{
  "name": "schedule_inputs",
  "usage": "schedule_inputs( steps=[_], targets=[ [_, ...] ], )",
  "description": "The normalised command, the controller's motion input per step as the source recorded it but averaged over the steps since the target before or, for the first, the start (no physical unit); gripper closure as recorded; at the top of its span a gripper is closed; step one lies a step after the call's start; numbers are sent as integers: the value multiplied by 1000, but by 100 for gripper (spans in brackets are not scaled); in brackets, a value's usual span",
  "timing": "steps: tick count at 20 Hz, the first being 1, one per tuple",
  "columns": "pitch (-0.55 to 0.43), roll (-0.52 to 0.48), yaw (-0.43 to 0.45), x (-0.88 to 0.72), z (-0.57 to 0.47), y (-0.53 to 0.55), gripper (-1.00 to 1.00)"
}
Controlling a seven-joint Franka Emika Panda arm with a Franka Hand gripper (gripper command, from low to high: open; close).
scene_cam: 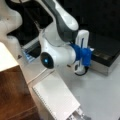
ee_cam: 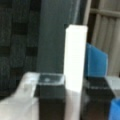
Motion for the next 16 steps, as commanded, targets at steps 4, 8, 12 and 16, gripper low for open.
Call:
schedule_inputs(
  steps=[4, 8, 12, 16],
  targets=[
    [-63, 257, -121, 375, 283, 237, 100],
    [-68, 236, -100, 378, 303, 330, 100],
    [-48, 206, -74, 293, 320, 438, 100],
    [-18, 143, -48, 162, 283, 460, 100]
  ],
)
